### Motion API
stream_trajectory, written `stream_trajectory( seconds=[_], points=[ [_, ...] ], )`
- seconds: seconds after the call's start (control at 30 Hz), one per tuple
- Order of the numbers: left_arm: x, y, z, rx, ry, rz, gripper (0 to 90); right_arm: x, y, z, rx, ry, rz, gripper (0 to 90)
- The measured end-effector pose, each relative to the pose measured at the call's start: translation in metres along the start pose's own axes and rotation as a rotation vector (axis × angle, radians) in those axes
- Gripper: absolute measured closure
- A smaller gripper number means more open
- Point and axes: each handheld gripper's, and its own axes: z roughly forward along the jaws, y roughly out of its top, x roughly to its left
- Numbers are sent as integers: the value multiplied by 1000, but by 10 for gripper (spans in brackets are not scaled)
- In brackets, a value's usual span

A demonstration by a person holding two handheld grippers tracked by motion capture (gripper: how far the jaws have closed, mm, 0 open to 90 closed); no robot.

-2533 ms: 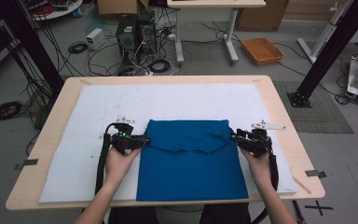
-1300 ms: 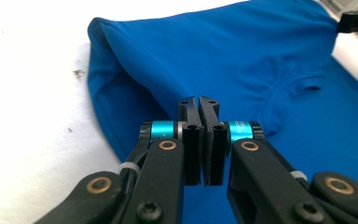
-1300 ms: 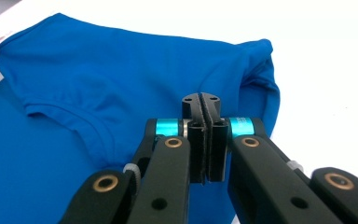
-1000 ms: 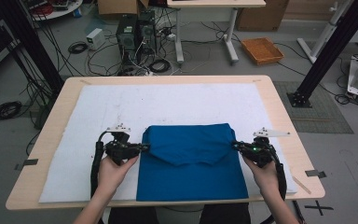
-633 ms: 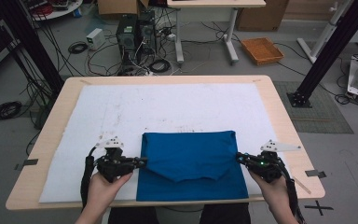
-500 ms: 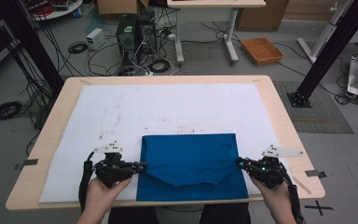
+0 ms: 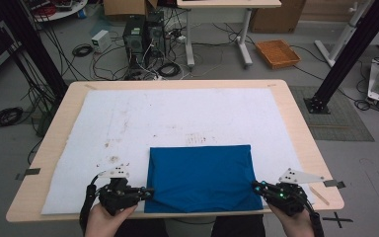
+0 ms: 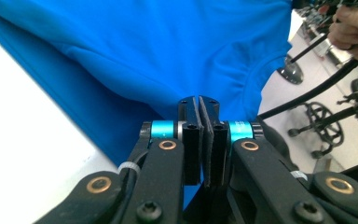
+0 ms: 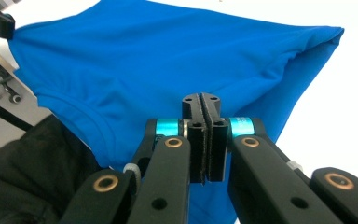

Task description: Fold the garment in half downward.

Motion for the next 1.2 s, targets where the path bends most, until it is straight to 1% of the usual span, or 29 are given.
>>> stream_trajectory(
  seconds=[0.1, 0.13, 0.2, 0.23, 0.3, 0.37, 0.43, 0.53, 0.57, 0.63, 0.73, 0.77, 0.83, 0.9, 0.93, 1.0, 1.03, 1.07, 1.13, 1.2],
  points=[
    [-2, -2, 1, 11, 22, 24, 877, 1, -3, 1, 11, -4, -10, 896],
    [-3, -2, 2, 13, 38, 39, 864, 1, -4, 2, 15, -9, -15, 880],
    [-3, -1, 3, 10, 76, 56, 734, 1, -4, 3, 13, -31, -18, 812],
    [-3, 0, 3, -1, 101, 69, 718, 0, -3, 4, 9, -40, -19, 801],
    [1, 5, 3, -16, 152, 96, 676, -5, 2, 5, -6, -69, -19, 738],
    [8, 12, 4, -58, 180, 75, 635, -11, 9, 8, -22, -88, -15, 717],
    [18, 20, 5, -92, 221, 74, 590, -20, 18, 12, -40, -113, -6, 697],
    [34, 32, 9, -127, 268, 64, 573, -35, 31, 22, -68, -143, 7, 682],
    [39, 36, 11, -137, 276, 54, 563, -39, 35, 25, -71, -152, 15, 679],
    [48, 43, 16, -150, 299, 54, 562, -49, 43, 34, -72, -171, 24, 664],
    [60, 53, 24, -160, 307, 41, 561, -62, 53, 47, -71, -200, 35, 655],
    [63, 55, 27, -160, 322, 41, 561, -66, 55, 52, -71, -206, 41, 653],
    [69, 60, 32, -165, 357, 57, 562, -75, 60, 62, -60, -217, 62, 652],
    [75, 65, 37, -162, 377, 54, 561, -82, 63, 72, -44, -230, 73, 652],
    [78, 67, 40, -160, 388, 46, 559, -86, 64, 76, -38, -234, 78, 652],
    [85, 71, 45, -139, 413, 39, 558, -92, 65, 85, -11, -244, 95, 641],
    [89, 72, 47, -128, 413, 28, 557, -95, 65, 88, -2, -252, 111, 634],
    [92, 73, 50, -129, 406, 6, 557, -98, 65, 91, 8, -249, 126, 623],
    [97, 72, 55, -103, 401, 0, 556, -103, 63, 96, 25, -249, 145, 621],
    [99, 72, 59, -67, 400, -10, 559, -105, 62, 99, 43, -241, 146, 621]
  ],
)
